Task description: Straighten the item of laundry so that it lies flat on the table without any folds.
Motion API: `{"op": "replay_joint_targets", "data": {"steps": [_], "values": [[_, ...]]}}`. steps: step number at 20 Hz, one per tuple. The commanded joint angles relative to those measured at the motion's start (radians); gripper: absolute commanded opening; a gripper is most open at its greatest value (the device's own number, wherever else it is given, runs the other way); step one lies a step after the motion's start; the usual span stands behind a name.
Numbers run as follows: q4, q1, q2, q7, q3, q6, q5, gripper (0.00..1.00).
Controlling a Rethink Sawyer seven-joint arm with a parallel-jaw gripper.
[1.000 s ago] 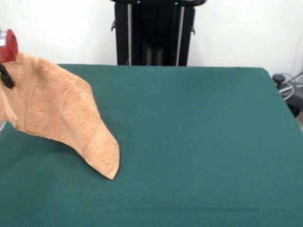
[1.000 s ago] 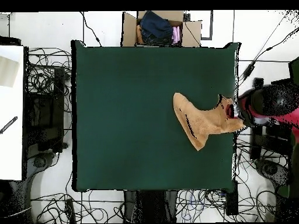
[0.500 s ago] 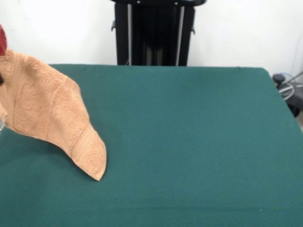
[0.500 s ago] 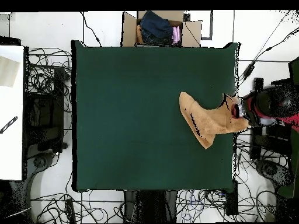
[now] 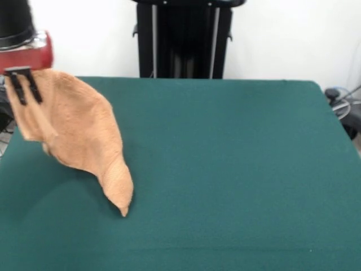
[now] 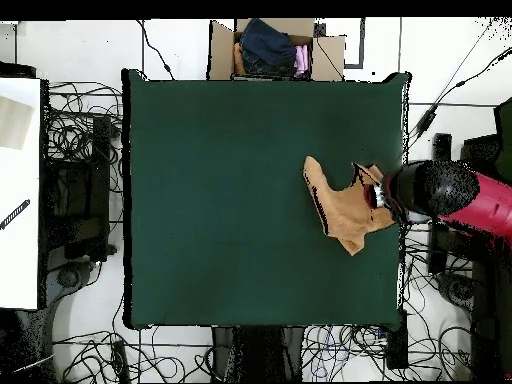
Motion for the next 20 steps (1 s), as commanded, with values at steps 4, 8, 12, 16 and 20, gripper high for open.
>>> {"op": "replay_joint_targets", "data": {"steps": [4,8,12,16,20], "values": [[0.231,0.114,-0.046,0.241,-0.052,-0.103,0.014,0.0],[0.295,0.154,-0.053,0.309,-0.072,-0.177,0.03,0.0],[0.341,0.215,-0.073,0.374,-0.109,-0.231,0.043,0.0],[0.365,0.284,-0.08,0.436,-0.156,-0.292,0.054,0.0],[0.369,0.357,-0.032,0.496,-0.195,-0.381,0.058,0.0]]}}
